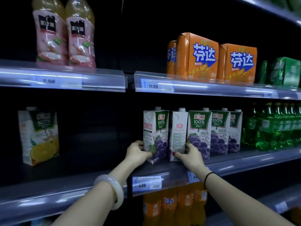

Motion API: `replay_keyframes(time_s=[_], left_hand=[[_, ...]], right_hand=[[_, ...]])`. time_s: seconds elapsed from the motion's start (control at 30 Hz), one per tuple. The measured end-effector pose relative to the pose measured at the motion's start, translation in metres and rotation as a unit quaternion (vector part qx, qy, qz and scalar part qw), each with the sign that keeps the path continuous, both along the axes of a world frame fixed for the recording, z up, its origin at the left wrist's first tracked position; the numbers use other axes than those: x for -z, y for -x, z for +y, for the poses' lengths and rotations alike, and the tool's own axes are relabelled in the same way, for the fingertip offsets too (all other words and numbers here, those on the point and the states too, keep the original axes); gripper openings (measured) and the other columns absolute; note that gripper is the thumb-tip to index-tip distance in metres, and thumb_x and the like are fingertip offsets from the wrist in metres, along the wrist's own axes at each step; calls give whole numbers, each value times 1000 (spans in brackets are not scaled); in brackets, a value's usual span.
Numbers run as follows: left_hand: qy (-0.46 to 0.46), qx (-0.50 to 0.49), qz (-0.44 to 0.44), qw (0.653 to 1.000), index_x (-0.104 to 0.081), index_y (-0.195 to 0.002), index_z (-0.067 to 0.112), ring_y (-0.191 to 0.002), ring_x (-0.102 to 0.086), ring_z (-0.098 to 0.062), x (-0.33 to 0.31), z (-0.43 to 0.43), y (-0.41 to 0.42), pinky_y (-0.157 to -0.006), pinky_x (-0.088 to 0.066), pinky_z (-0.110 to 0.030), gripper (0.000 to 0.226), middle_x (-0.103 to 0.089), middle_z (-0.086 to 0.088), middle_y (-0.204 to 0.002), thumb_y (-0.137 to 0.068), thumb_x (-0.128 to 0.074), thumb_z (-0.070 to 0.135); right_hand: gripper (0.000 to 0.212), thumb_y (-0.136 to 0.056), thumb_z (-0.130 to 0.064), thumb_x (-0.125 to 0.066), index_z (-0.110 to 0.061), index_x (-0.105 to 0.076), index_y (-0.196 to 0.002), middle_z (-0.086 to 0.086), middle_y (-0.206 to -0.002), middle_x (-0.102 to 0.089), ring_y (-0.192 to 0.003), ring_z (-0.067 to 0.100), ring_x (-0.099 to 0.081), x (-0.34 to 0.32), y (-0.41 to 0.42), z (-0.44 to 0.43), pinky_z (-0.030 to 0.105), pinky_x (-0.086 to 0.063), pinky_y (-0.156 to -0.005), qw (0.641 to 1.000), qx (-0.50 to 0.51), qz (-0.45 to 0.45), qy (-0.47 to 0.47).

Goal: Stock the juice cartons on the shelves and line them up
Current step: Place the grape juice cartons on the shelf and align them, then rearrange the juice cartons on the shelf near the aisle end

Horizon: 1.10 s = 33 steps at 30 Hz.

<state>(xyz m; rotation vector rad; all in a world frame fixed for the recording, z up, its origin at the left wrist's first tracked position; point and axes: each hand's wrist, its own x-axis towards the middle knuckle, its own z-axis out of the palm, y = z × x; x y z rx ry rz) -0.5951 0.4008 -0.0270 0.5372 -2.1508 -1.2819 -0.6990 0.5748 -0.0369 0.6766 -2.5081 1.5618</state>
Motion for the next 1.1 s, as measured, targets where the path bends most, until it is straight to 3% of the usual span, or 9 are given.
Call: replay_keyframes(time_s=[0.17, 0.3, 0.47, 0.6, 0.8, 0.87, 1.03, 1.1], left_hand=[[-8, 32, -15, 999, -55, -117, 12, -98, -61, -20, -4, -8, -38, -79, -51, -31, 57, -61, -7, -112, -67, -81, 20], [-10, 23, -18, 1000, -54, -114, 14, -96, -62, -20, -4, -33, -88, -74, -52, -30, 55, -61, -7, -111, -66, -82, 22], [-8, -28, -26, 999, -54, -112, 16, -88, -63, -18, -2, -87, -182, -69, -52, -28, 53, -62, -4, -104, -67, -81, 26], [-15, -78, -26, 996, -55, -110, 13, -84, -63, -19, 0, -130, -261, -66, -51, -27, 48, -63, -6, -103, -69, -80, 23], [-22, -150, -19, 988, -54, -111, 6, -92, -62, -29, 6, -184, -364, -83, -52, -39, 44, -60, -11, -101, -74, -76, 14], [-23, -174, -13, 984, -53, -112, 4, -95, -63, -33, 6, -200, -388, -82, -51, -40, 45, -60, -14, -103, -74, -76, 13], [-21, -212, -3, 977, -53, -112, 7, -88, -61, -23, 2, -237, -423, -78, -50, -34, 45, -61, -9, -101, -75, -76, 18], [-21, -217, 5, 976, -53, -113, 8, -86, -59, -20, -2, -253, -429, -74, -47, -30, 47, -61, -8, -102, -75, -77, 20]], right_hand=[[64, -82, -24, -70, -8, -39, -136, 12, -133, -52, -114, 28, -54, -8, -43, -8, 33, -45, -84, 1000, 23, 14, -3], [54, -81, -23, -71, -7, -46, -126, 12, -123, -57, -99, 24, -54, -16, -88, -36, 30, -42, -79, 999, -9, 36, -8], [58, -77, -26, -74, -8, -46, -125, 13, -124, -56, -112, 27, -54, -13, -160, -98, 39, -43, -98, 999, -44, 11, 1], [61, -76, -27, -75, -10, -45, -127, 12, -125, -56, -99, 19, -56, -3, -229, -157, 29, -44, -84, 995, -99, -9, 18], [63, -79, -28, -73, -9, -43, -131, 10, -126, -54, -94, 15, -52, 7, -315, -229, 24, -39, -76, 985, -173, -11, 12], [62, -79, -27, -73, -9, -43, -130, 9, -125, -53, -95, 16, -52, 5, -334, -247, 24, -40, -76, 982, -188, -13, 16], [49, -79, -25, -73, -16, -45, -118, 0, -110, -53, -90, 13, -53, -4, -361, -289, 21, -42, -71, 974, -227, -5, 22], [54, -80, -26, -72, -14, -44, -124, 1, -113, -52, -98, 17, -56, -9, -367, -308, 25, -44, -75, 970, -241, -8, 16]])
